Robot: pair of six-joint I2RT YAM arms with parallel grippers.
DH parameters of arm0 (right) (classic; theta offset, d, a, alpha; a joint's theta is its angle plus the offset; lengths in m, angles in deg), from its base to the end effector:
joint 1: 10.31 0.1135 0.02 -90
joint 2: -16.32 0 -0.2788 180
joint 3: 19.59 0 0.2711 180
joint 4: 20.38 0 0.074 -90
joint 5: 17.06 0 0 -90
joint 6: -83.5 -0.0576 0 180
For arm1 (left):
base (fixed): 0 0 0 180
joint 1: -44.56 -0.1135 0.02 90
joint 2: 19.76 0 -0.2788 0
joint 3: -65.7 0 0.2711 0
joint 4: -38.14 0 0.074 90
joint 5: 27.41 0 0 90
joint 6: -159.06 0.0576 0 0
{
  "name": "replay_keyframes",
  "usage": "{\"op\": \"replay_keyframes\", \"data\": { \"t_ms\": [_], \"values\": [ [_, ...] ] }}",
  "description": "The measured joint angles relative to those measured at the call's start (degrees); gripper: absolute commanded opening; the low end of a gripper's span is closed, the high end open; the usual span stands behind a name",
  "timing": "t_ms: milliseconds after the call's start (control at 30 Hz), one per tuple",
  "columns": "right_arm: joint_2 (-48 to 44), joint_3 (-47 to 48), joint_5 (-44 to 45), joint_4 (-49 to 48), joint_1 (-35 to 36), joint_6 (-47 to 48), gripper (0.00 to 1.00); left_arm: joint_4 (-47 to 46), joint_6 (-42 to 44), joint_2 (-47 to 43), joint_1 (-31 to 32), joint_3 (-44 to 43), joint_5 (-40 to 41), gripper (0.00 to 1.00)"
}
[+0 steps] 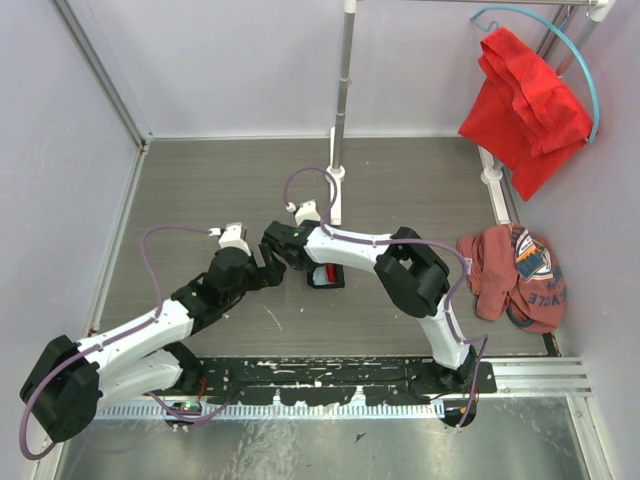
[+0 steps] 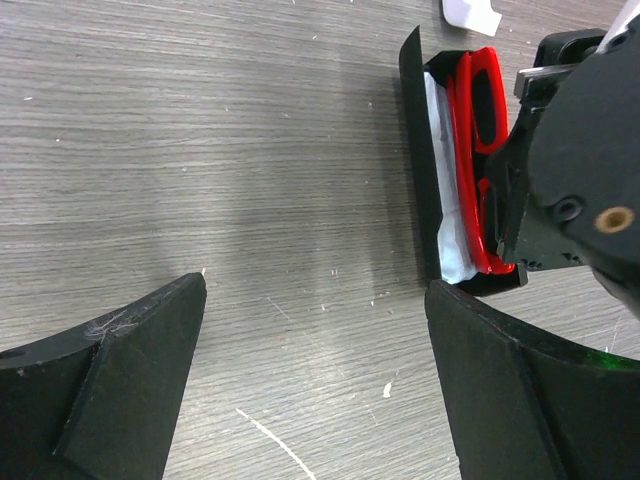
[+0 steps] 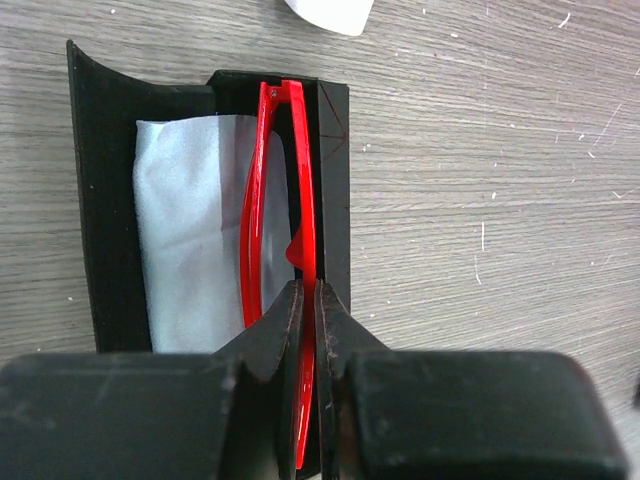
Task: Organize the sunglasses
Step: Place the sunglasses in the sunglasses case.
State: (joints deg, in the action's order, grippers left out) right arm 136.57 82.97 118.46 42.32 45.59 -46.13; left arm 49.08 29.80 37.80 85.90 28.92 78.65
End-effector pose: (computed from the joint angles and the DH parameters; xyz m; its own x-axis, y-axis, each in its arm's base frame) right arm 0.2795 0.3395 0.1592 -0.7532 -0.3153 -0.5773 -0.0428 0.8993 -0.4353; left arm 0.1862 -0.1426 0.1846 -0.5955 -0.2861 -0.7507 0.1049 0.8988 -0.4257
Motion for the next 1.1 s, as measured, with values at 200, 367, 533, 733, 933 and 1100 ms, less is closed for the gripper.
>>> {"op": "replay_keyframes", "data": {
  "t_ms": [200, 367, 533, 733, 933, 1100],
  "values": [
    [0.9, 1.2, 1.0, 1.7, 0.2, -0.3, 0.01, 0.0, 0.0, -0.5, 0.0, 0.0, 0.0, 0.98],
    [2.0, 2.2, 2.0, 3.1, 0.3, -0.8, 0.01, 0.0, 0.0, -0.7, 0.0, 0.0, 0.0, 0.98],
    [2.8, 3.1, 2.7, 4.2, 0.5, -1.1, 0.01, 0.7, 0.0, -2.1, -0.1, 0.0, 0.0, 0.98],
    [3.3, 3.6, 3.2, 4.8, 0.6, -1.3, 0.01, 2.3, 0.0, -5.5, -0.1, 0.0, 0.2, 0.98],
    [4.2, 4.8, 3.8, 6.2, 0.7, -1.7, 0.01, 4.2, 0.0, -8.7, -0.1, 0.0, 0.9, 0.98],
    [4.7, 5.5, 4.2, 7.2, 0.9, -2.4, 0.01, 6.3, 0.0, -10.1, -0.1, 0.0, 1.6, 0.98]
  ]
}}
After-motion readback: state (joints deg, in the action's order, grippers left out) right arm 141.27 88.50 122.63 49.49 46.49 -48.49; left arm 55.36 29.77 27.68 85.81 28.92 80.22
